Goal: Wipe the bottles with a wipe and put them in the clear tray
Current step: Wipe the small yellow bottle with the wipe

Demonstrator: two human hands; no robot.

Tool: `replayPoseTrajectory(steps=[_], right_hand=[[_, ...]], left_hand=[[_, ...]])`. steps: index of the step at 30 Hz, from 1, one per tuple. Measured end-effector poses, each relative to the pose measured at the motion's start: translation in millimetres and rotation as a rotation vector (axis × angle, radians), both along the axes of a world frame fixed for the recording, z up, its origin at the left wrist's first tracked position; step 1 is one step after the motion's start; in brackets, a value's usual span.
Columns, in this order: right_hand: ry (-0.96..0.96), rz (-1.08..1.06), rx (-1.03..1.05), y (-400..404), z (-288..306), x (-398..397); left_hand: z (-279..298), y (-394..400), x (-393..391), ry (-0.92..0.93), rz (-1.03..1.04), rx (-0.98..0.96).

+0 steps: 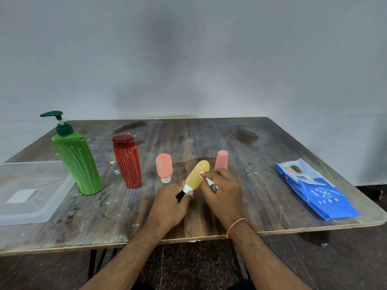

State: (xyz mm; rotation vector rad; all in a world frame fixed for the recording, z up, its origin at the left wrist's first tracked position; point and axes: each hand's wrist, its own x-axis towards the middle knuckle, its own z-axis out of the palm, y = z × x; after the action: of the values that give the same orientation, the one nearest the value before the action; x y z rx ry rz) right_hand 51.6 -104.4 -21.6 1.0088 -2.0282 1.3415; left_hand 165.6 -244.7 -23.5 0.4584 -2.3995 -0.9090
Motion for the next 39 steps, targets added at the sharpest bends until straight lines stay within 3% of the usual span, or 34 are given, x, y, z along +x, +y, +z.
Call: replayPoseTrajectory(steps=[5,10,15,39], right_hand=[[-0.066,-0.090,-0.014,0.4,0.8,-0.1],[0.013,-0.011,-0.002,-1.8,-1.5,-0.7],[-0.041,-0.090,-0.013,-1.1,-1.0,-1.5],[-0.024,-0.066,0.024,-2.2,-1.0,-0.5]], left_hand=[[-1.1,0.1,-0.2,0.006,0.012,-0.021],[-0.6,0.3,0.2,0.005,0.017,-0.035],[-1.5,1.8,-0.2,-0.002,0.033,-0.066],[-8.3,-1.5,-4.4,-0.015,0.042,-0.155]])
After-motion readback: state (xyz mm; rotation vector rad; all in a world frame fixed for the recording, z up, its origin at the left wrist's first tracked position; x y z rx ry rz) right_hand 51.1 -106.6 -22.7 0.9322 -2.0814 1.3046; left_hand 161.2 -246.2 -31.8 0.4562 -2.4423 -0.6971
